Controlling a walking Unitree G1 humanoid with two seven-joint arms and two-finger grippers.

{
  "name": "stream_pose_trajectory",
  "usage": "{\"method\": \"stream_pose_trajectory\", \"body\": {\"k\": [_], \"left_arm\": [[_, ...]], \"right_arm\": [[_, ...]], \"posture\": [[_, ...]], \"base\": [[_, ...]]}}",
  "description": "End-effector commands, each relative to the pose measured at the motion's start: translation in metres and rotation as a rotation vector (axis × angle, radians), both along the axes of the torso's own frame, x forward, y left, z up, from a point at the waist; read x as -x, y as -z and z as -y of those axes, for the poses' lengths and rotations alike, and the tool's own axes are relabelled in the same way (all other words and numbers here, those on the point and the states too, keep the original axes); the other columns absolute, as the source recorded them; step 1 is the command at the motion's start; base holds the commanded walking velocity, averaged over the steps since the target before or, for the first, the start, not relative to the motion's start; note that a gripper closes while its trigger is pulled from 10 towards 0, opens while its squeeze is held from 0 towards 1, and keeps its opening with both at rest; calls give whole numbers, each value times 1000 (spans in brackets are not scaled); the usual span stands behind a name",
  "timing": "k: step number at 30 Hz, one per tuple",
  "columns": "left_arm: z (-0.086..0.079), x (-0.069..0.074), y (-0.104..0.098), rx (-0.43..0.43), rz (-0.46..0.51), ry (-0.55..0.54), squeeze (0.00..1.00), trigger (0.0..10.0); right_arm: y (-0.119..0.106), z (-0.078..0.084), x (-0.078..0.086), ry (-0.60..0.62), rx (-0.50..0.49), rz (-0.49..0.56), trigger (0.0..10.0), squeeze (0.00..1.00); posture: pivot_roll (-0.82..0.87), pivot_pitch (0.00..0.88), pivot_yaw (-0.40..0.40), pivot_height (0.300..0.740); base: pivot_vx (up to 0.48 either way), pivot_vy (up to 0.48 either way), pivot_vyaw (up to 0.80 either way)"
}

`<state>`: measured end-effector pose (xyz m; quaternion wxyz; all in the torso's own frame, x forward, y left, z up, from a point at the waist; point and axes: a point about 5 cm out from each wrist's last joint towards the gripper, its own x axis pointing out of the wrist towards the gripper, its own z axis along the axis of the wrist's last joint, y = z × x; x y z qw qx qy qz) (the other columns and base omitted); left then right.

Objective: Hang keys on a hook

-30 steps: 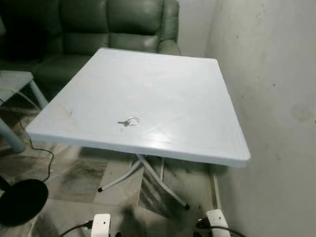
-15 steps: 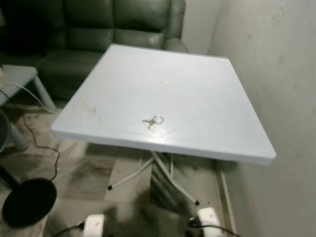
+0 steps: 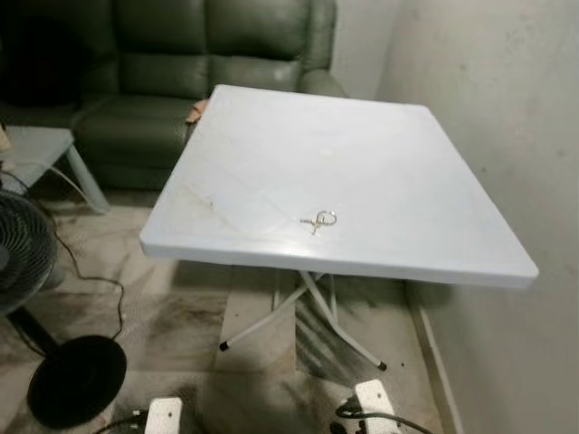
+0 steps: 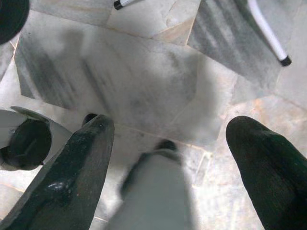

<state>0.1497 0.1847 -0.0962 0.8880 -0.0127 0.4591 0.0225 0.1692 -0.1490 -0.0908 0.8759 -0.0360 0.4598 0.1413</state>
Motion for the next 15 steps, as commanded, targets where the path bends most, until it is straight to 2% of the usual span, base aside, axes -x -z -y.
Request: {"method": "stream_pose_trajectory", "body": {"k": [1, 4, 7, 15], "left_arm": [[6, 2, 2, 11, -10, 11, 0, 10000], [6, 2, 1, 10, -9, 11, 0, 10000], [7, -2, -1, -3, 13, 40, 0, 10000], [13, -21, -9, 17, 104, 36, 0, 10000]], "right_arm": [[1, 6, 2, 8, 16, -8, 10000, 0], [1, 6, 2, 8, 16, -9, 10000, 0], [1, 6, 2, 7, 16, -8, 10000, 0], [-1, 7, -1, -21, 34, 16, 10000, 0]], "posture": [[-91, 0, -44, 740], [-91, 0, -44, 740], [-89, 0, -45, 740], [-87, 1, -50, 740]], "base": [[0, 472, 0], [0, 472, 0], [0, 0, 0], [0, 0, 0]]}}
